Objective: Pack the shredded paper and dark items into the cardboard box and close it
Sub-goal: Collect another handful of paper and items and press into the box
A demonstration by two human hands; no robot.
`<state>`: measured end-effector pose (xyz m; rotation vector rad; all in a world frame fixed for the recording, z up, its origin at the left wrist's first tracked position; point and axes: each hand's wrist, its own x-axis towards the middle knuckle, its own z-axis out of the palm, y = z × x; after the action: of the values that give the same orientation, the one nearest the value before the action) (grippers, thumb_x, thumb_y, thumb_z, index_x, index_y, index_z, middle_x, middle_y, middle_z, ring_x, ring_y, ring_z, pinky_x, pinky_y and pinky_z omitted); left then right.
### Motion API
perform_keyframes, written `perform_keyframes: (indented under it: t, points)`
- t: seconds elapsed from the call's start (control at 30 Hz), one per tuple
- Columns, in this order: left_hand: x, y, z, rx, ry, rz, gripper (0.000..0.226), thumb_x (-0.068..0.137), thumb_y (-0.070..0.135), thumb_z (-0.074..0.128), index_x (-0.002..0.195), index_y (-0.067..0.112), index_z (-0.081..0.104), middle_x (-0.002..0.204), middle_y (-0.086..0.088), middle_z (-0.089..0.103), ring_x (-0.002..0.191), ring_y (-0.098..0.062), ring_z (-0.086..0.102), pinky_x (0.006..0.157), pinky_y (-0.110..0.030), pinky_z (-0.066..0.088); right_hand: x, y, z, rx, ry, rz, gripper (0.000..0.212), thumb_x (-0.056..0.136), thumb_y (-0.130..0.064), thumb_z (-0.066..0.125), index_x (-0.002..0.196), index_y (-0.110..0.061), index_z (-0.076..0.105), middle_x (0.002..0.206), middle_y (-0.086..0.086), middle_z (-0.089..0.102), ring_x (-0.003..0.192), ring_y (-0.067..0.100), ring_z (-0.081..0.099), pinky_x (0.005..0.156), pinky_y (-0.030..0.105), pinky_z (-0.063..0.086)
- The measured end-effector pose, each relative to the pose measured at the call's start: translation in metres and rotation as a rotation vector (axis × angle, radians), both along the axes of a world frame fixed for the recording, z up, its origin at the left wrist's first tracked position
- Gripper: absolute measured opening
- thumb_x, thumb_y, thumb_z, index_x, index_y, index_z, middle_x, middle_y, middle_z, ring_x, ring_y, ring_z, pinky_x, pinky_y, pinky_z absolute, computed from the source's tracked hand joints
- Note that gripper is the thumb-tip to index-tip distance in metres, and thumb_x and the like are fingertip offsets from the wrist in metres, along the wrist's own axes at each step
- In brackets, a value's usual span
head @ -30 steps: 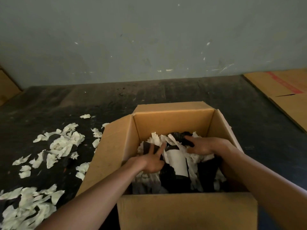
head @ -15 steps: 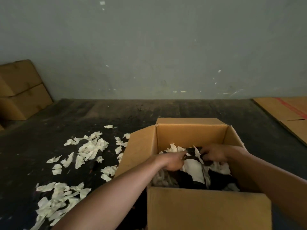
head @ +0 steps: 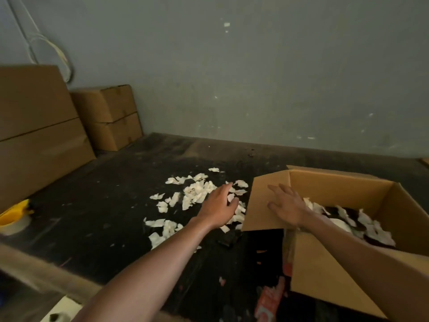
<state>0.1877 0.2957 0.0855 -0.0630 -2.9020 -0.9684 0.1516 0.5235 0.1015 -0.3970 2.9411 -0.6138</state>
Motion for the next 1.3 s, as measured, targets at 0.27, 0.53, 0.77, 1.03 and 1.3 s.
perform_keyframes:
  t: [0.27,0.53,0.77,1.03,1.3]
  points:
    - [0.106,-0.139,-0.106,-0.075,-0.341,0.208,0.090,0.090,0.066,0.047,0.156,0.037,-0.007,0.166,-0.003,-0.006,0.151,-0.035,-0.005,0.119,-0.057,0.014,0.093,-0.136,-0.089,-0.092,0.056,0.306,0.060,0.098,-0.037,0.051,0.151,-0.040,0.023,0.164,0.001,0.007,0.151,0.024,0.005,0.120,0.047,0.022]
    - [0.145,-0.182,-0.188,-0.261,-0.489,0.294,0.116,0.076,0.082,0.048,0.147,0.036,-0.031,0.162,-0.014,-0.022,0.148,-0.043,-0.013,0.120,-0.057,-0.001,0.114,-0.142,-0.200,0.186,-0.393,0.088,0.097,0.082,-0.073,0.050,0.142,-0.056,-0.025,0.158,0.001,-0.034,0.147,0.034,-0.024,0.115,0.067,-0.001]
    - [0.085,-0.199,-0.204,-0.323,-0.451,0.239,0.135,0.048,0.104,0.035,0.137,0.040,-0.044,0.147,-0.012,-0.050,0.138,-0.047,-0.031,0.113,-0.065,-0.013,0.055,-0.164,-0.216,0.187,-0.178,-0.045,0.119,0.056,-0.099,0.037,0.133,-0.053,-0.041,0.146,0.002,-0.052,0.138,0.034,-0.040,0.108,0.074,-0.005]
    - [-0.034,-0.223,-0.213,-0.418,-0.361,0.079,0.127,0.055,0.104,0.030,0.143,0.041,-0.037,0.155,-0.007,-0.041,0.143,-0.046,-0.027,0.116,-0.061,-0.010,-0.056,-0.200,-0.231,0.233,-0.090,-0.036,0.100,0.076,-0.087,0.028,0.138,-0.047,-0.039,0.156,0.008,-0.037,0.146,0.036,-0.024,0.115,0.068,-0.002]
    - [-0.121,-0.238,-0.215,-0.499,-0.322,-0.020,0.112,0.063,0.101,0.021,0.142,0.045,-0.035,0.157,-0.004,-0.037,0.147,-0.042,-0.019,0.118,-0.057,-0.012,-0.120,-0.239,-0.203,-0.336,0.290,-0.266,0.060,0.093,-0.043,0.041,0.151,-0.037,0.025,0.160,-0.005,0.028,0.148,0.018,0.020,0.118,0.052,0.019]
